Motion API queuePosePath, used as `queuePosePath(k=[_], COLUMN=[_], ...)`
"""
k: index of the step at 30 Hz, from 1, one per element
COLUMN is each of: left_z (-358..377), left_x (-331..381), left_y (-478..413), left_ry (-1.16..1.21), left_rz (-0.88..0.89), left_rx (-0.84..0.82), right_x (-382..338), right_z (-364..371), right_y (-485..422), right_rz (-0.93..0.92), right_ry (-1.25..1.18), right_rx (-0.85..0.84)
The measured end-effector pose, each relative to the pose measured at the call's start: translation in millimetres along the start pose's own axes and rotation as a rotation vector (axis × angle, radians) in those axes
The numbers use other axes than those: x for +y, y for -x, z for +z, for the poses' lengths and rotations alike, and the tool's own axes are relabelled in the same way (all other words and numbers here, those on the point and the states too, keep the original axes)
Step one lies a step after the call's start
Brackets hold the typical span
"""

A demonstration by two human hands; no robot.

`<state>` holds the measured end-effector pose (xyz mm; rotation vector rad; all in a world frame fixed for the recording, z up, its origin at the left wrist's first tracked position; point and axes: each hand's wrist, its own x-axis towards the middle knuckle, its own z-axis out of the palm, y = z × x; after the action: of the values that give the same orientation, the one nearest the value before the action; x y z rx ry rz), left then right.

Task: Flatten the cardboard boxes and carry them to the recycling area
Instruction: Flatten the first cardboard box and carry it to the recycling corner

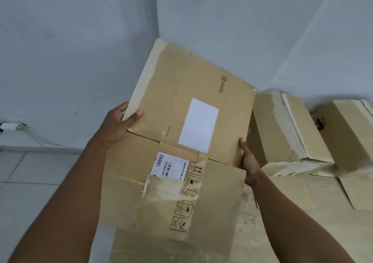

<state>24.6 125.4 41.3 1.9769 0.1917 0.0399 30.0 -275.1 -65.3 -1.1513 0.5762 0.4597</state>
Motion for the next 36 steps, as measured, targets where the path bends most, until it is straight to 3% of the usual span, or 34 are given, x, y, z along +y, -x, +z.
queuePosePath(k=[5, 11, 16, 20, 24, 28, 36], left_z=[25, 63, 78, 81, 107, 151, 162], left_x=[-84, -160, -176, -195, -205, -214, -225], left_y=[21, 48, 53, 61, 98, 155, 179], left_ry=[-0.044, -0.17, -0.533, -0.817, -0.944, -0.913, -0.938], left_rz=[-0.17, -0.306, -0.364, -0.235, 0.033, 0.064, 0.107], left_rx=[0.077, 0.129, 0.115, 0.131, -0.014, -0.156, -0.171], right_x=[9, 55, 82, 118, 171, 216, 249], right_z=[-3, 0, 10, 18, 25, 30, 31], right_y=[-18, -44, -48, -29, 7, 28, 29], right_rz=[-0.077, -0.061, -0.12, -0.34, -0.524, -0.523, -0.598], right_ry=[0.407, 0.663, 0.837, 1.279, 1.552, 1.673, 1.824], right_rx=[0.16, 0.15, 0.136, 0.18, -0.002, -0.068, -0.02])
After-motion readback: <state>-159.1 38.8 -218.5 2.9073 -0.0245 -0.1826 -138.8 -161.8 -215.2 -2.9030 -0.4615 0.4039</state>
